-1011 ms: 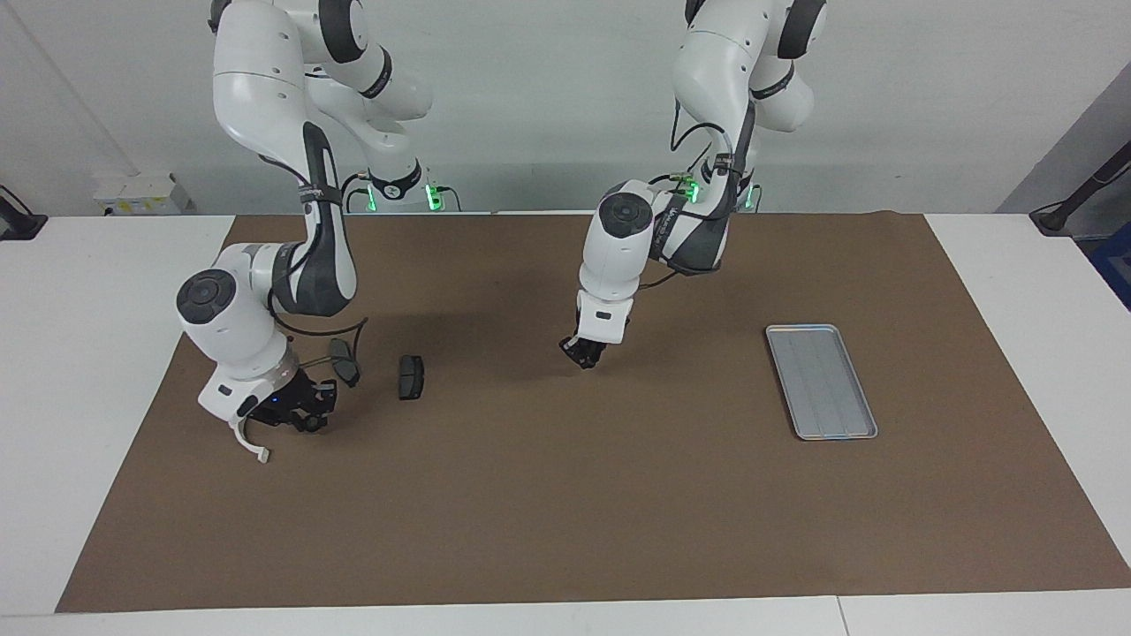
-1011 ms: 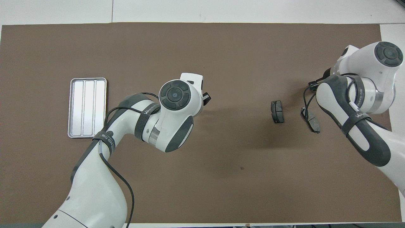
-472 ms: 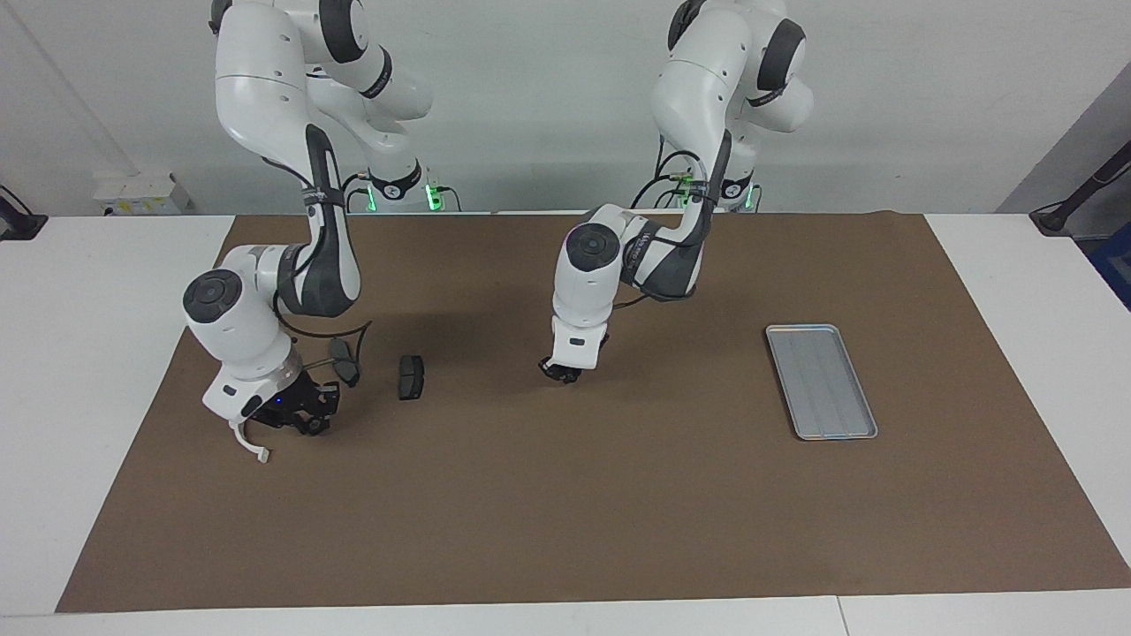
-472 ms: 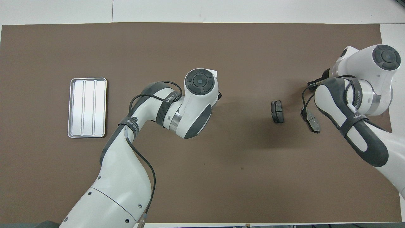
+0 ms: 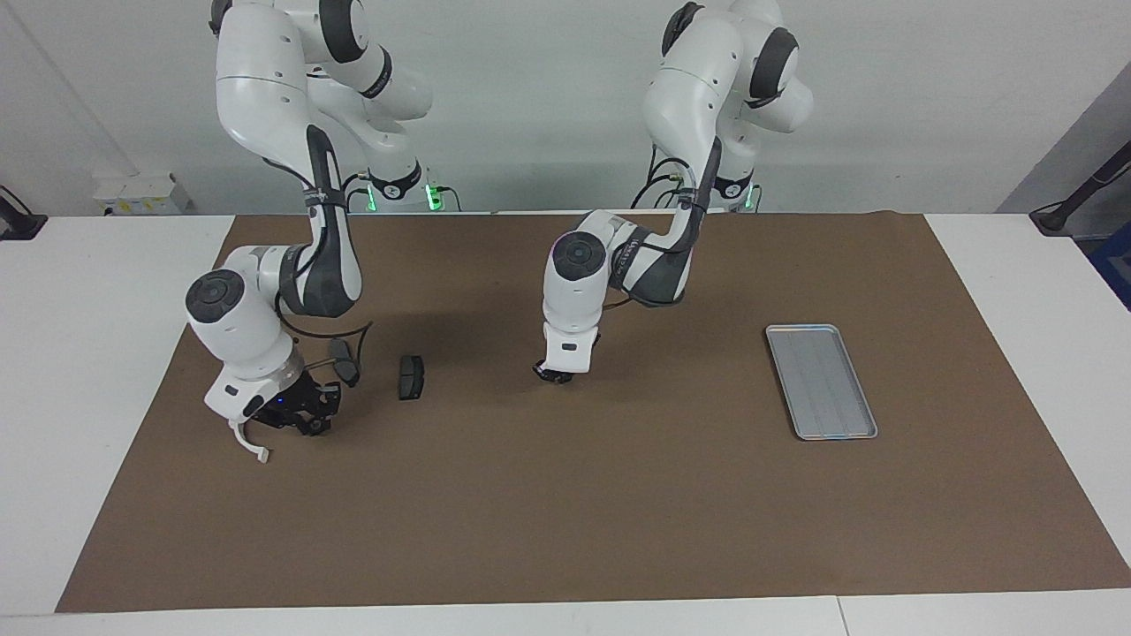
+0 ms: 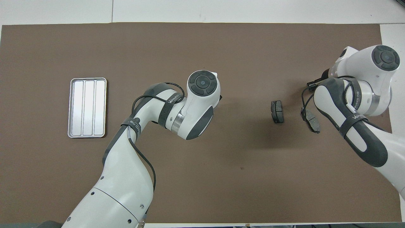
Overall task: Place bearing gear from tray to pile
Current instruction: 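Carry the second gear to the table center with the left gripper and release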
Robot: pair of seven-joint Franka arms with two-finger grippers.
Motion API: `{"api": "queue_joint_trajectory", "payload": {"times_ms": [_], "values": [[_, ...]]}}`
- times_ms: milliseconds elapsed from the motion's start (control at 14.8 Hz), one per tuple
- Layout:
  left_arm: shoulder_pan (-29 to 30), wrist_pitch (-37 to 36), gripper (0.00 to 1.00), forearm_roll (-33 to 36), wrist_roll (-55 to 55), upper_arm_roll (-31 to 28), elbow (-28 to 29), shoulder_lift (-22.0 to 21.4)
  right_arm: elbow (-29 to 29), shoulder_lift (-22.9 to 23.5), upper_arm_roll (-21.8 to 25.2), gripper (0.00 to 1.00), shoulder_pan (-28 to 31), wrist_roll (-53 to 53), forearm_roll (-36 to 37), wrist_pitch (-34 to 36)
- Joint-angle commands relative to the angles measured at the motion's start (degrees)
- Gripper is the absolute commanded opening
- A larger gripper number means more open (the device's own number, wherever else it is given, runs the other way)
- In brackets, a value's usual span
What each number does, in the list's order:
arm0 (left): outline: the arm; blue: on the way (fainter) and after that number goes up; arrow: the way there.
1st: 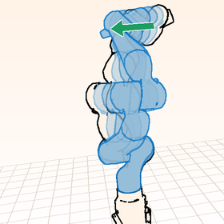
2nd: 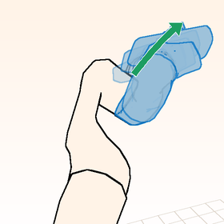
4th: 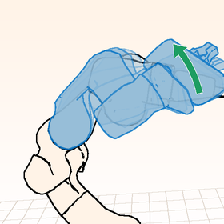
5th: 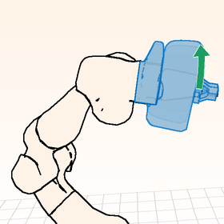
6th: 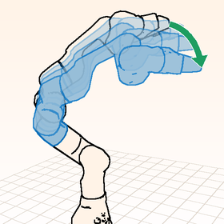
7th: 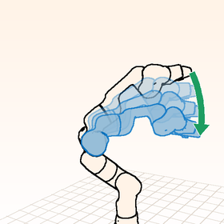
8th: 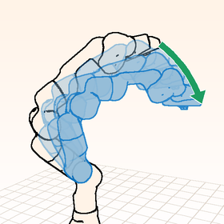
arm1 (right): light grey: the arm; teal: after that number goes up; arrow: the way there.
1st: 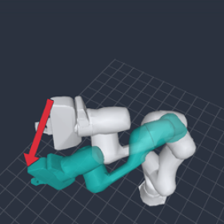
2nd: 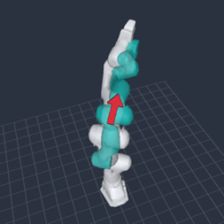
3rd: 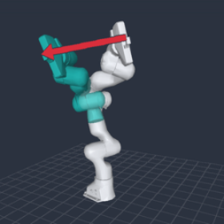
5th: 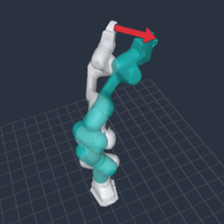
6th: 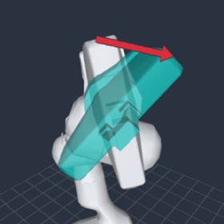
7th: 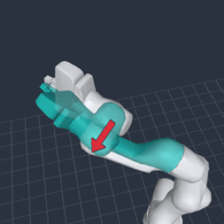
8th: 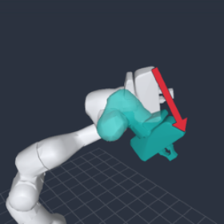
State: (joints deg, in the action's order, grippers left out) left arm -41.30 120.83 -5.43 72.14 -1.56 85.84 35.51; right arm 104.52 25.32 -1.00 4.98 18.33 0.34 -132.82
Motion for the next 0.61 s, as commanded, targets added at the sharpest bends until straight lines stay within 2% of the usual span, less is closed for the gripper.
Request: {"api": "queue_joint_trajectory", "payload": {"times_ms": [0, 135, 539], "values": [[-1.1, -0.3, 0.14, 0.4, 1.4, -1.1, 0.0, 0.1, 1.1, -0.6, -0.6, 0.64, 0.5, 1.0, -0.3, -1.3], [-1.1, -0.2, 0.18, 0.5, 1.7, -1.1, 0.0, 0.1, 1.1, -0.6, -0.6, 0.71, 0.5, 0.9, -0.3, -1.3], [-1.1, 0.5, 0.22, 0.5, 1.9, -1.2, 0.7, 0.0, -0.1, -1.0, -0.7, 0.72, -0.2, -0.6, -0.3, -0.9]]}}
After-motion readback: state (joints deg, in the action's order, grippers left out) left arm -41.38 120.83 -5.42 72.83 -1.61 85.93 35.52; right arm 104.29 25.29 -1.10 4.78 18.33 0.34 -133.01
